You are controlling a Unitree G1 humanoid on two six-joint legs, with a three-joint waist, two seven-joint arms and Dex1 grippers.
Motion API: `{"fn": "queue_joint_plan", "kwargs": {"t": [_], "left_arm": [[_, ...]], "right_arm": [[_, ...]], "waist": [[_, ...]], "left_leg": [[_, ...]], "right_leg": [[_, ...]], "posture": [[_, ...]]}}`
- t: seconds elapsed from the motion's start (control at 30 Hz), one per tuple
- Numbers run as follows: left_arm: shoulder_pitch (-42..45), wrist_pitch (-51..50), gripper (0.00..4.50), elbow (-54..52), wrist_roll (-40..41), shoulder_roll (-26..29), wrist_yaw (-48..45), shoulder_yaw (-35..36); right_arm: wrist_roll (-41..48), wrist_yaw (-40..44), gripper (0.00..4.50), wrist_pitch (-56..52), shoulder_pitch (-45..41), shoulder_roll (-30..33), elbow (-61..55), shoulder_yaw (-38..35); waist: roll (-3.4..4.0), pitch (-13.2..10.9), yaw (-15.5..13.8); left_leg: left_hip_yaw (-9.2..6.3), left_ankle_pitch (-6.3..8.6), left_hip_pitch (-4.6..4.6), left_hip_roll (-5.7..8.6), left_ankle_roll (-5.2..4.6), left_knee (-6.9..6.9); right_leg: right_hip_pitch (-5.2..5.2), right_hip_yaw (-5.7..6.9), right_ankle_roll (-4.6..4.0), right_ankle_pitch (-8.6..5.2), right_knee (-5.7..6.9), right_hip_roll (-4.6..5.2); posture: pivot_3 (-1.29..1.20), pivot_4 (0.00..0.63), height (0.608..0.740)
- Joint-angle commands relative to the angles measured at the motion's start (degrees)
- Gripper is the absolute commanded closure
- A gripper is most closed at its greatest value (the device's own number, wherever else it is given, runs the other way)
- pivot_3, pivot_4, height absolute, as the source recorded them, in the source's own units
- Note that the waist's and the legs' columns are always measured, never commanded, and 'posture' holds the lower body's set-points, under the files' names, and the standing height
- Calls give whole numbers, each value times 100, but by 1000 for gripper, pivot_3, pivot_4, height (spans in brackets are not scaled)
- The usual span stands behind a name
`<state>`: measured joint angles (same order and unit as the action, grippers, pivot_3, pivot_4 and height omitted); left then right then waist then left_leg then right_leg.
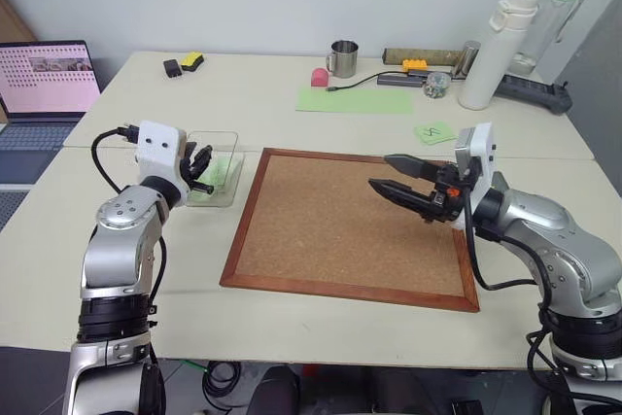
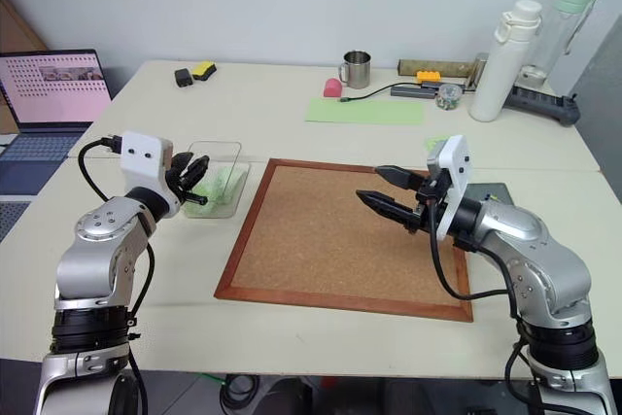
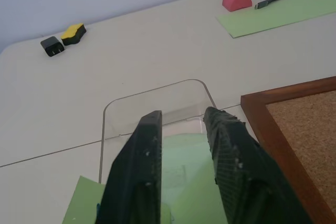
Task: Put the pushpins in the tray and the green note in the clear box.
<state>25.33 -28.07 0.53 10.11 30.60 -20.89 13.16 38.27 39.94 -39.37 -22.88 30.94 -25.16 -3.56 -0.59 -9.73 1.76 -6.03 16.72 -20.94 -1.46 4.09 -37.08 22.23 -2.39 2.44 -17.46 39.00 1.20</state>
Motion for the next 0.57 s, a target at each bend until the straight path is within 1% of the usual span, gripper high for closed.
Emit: {"fn": "queue_joint_plan", "kwargs": {"t": [0.03, 0.1, 0.2, 0.3, 0.43, 0.5, 0.57], "left_arm": [[151, 211, 2187, -139, 12, 143, -239, -105], [171, 94, 1839, -347, 276, 184, -658, -206], [206, -99, 1839, -674, 624, 320, -1256, -347], [93, -266, 1839, -1000, 803, 545, -1774, -577], [-178, -670, 1839, -1616, 1246, 920, -2604, -933], [-268, -730, 1839, -1692, 1444, 1075, -2989, -1009], [-362, -543, 1839, -1605, 1415, 1265, -3378, -1138]], "right_arm": [[39, -60, 1760, 85, 38, 78, -161, -211], [11, -77, 1760, 112, 84, 120, -143, -265], [-16, -60, 1760, 156, 152, 214, -98, -375], [-31, -31, 1760, 167, 245, 302, -75, -441], [-215, 372, 1760, 165, 805, 869, -165, -454], [-181, 478, 1760, 189, 1042, 1040, -205, -517], [-173, 578, 1760, 232, 1236, 1169, -227, -576]], "waist": [[0, 0, 3], [0, 0, 3], [0, 0, 3], [-2, -1, 5], [-1, -2, 4], [-1, -2, 4], [-1, -3, 5]], "left_leg": [[1, 0, 0, 0, 0, 0], [1, -1, 0, 0, 1, 0], [1, -1, -1, 0, 2, 0], [2, -1, -1, 0, 2, 0], [3, 1, 0, -2, -2, 3], [8, 7, 0, -2, -13, 3], [7, 8, 1, -2, -14, 1]], "right_leg": [[0, 0, 0, 0, 0, 0], [0, 0, 0, 0, 0, 0], [0, 0, 0, 0, -1, 0], [0, -1, 0, 0, -1, 0], [-1, -1, 0, 0, -4, -3], [0, -5, 0, -1, -5, -2], [-1, -4, 0, -1, -1, -3]], "posture": [[0, 150, 740], [0, 150, 740], [0, 150, 740], [0, 150, 740], [0, 150, 740], [0, 150, 740], [0, 150, 740]]}}
